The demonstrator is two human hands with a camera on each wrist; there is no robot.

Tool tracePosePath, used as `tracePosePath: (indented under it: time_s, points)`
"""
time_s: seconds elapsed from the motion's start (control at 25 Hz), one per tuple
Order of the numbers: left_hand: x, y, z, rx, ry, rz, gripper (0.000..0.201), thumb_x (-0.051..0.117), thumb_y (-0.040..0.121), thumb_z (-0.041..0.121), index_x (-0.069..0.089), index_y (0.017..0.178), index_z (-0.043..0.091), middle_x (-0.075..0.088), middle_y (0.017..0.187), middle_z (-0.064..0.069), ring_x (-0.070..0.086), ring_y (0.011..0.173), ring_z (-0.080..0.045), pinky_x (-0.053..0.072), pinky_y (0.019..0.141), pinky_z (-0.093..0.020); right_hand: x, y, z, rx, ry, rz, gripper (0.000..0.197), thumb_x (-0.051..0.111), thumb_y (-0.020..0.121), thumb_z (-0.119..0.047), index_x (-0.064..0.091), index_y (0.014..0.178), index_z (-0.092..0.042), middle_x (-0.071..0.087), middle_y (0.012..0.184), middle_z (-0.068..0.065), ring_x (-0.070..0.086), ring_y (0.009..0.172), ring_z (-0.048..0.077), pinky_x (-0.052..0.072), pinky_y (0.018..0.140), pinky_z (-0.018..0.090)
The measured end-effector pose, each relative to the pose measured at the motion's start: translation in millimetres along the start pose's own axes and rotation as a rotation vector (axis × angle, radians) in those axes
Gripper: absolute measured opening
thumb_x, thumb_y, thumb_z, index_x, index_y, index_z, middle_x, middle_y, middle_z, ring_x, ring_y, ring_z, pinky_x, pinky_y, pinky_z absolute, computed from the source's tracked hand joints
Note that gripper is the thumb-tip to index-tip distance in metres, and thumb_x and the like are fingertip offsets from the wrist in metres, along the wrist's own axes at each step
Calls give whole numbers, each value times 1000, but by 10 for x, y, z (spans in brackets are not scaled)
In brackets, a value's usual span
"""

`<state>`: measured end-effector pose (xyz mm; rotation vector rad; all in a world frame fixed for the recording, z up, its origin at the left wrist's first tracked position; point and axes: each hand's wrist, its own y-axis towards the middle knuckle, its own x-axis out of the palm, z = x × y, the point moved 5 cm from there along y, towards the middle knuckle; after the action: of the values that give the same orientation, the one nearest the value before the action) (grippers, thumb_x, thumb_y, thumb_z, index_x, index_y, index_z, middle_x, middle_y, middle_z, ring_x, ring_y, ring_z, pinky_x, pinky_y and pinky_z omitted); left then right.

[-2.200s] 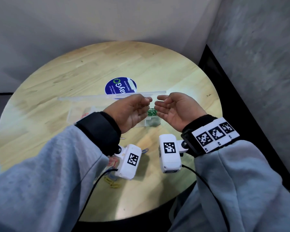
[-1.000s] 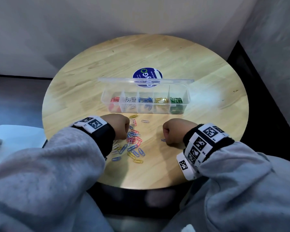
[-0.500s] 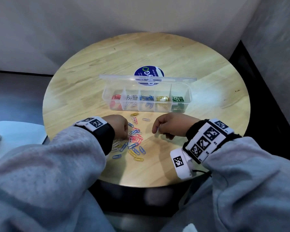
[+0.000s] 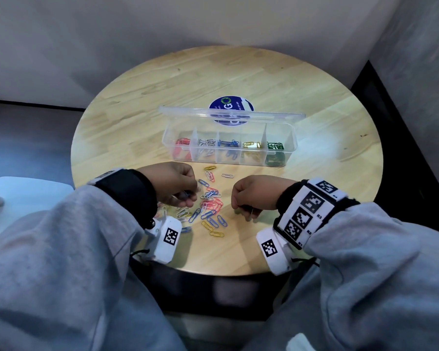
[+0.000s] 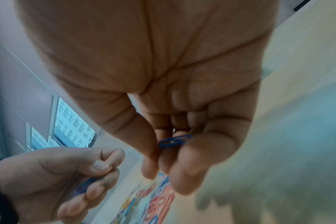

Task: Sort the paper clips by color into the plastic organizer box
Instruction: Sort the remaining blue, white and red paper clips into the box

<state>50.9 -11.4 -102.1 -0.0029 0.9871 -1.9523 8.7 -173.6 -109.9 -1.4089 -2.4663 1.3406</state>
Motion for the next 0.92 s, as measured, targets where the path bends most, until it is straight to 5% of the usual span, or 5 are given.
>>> tracePosePath:
  time_s: [0.12,0.24,0.48,0.72,0.92]
  points:
    - [-55,-13,-104,-27,10,48,19,48,87,2,46,72,14,56,63,-6,51,41,-10,35,40,-14,84,11,-31,-1,-263,35,14,48,87,-12,56,76,-14,60,74,7,54,66,21,46,62,26]
    - [-59,-11,-125,-2,282,45,9,55,85,17,55,76,18,57,74,-5,41,53,-15,30,50,-20,106,13,-58,20,-530,179,16,56,84,-31,56,74,-19,61,84,1,57,83,20,47,74,30]
    - [172,6,-80,42,752,31,13,68,73,26,69,84,18,64,79,0,57,78,-17,40,65,-22,187,94,-54,107,-625,262,41,67,71,-54,61,79,-15,62,78,1,60,80,20,50,71,30]
    - [216,42,-82,63,826,50,20,72,71,21,58,84,17,62,86,-2,58,84,-21,36,59,-23,272,189,-152,90,-718,274,32,69,75,-46,56,78,-16,50,67,-2,53,75,21,40,64,26]
    - [219,58,-81,41,847,75,24,72,74,26,69,94,12,67,88,-4,62,88,-22,36,59,-22,189,169,-134,36,-744,298,15,58,82,-27,63,86,-13,58,82,3,53,77,22,41,66,25]
